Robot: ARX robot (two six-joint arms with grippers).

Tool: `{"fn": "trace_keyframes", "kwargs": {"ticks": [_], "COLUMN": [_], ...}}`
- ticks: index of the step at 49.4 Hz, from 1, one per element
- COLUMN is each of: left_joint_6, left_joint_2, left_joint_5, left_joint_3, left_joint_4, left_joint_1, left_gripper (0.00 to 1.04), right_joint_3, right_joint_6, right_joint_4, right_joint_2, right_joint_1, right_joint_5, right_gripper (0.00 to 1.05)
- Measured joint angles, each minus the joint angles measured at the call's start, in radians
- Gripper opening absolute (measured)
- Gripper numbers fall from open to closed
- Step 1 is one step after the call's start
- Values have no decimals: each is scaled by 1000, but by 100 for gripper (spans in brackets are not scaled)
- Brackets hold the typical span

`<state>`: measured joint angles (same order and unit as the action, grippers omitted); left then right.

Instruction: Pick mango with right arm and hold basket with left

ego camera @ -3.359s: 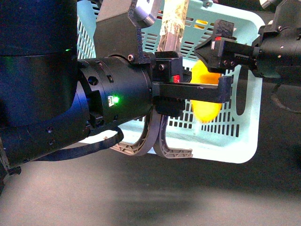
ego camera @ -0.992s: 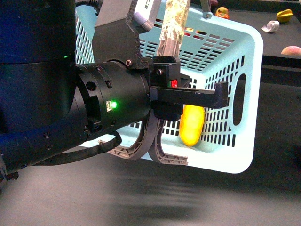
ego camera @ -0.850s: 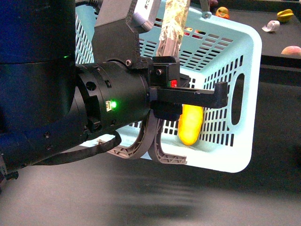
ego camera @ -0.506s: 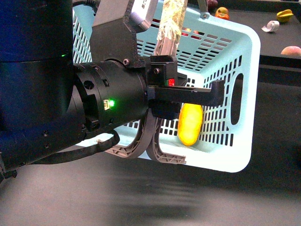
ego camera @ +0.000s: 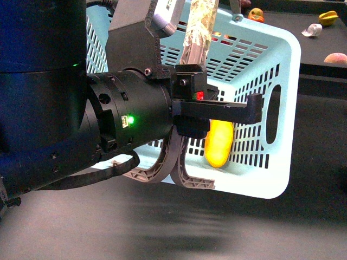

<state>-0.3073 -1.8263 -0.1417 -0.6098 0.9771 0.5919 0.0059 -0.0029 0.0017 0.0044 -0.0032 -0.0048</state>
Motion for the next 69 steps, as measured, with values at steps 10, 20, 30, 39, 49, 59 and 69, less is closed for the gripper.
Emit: {"fn": "trace_keyframes", "kwargs": {"ticks": [10, 20, 30, 39, 49, 59, 69], "left_joint_6": [59, -149, -454, -799, -1065, -1198, -1229], "left_joint_2": [-63, -79, -133, -178, -240, -336, -389], "left_joint_5": [135, 348, 493, 626, 717, 766, 788], "left_joint_3": [-34, -200, -284, -351, -431, -486, -539], "left_joint_4": [141, 8, -126, -265, -354, -364, -393], "left_joint_1": [-1, -27, -69, -126, -197, -232, -221], "left_gripper": [6, 6, 6, 6, 6, 6, 16], "right_joint_3": [0, 0, 0, 0, 0, 0, 0], "right_joint_6": [0, 0, 0, 0, 0, 0, 0], "right_joint_4": [0, 0, 0, 0, 0, 0, 0], "right_joint_2": [0, 0, 0, 0, 0, 0, 0], "right_joint_1": [0, 0, 0, 0, 0, 0, 0], "right_joint_5": [0, 0, 0, 0, 0, 0, 0], "right_gripper": [99, 97, 97, 97, 97, 97, 97]}}
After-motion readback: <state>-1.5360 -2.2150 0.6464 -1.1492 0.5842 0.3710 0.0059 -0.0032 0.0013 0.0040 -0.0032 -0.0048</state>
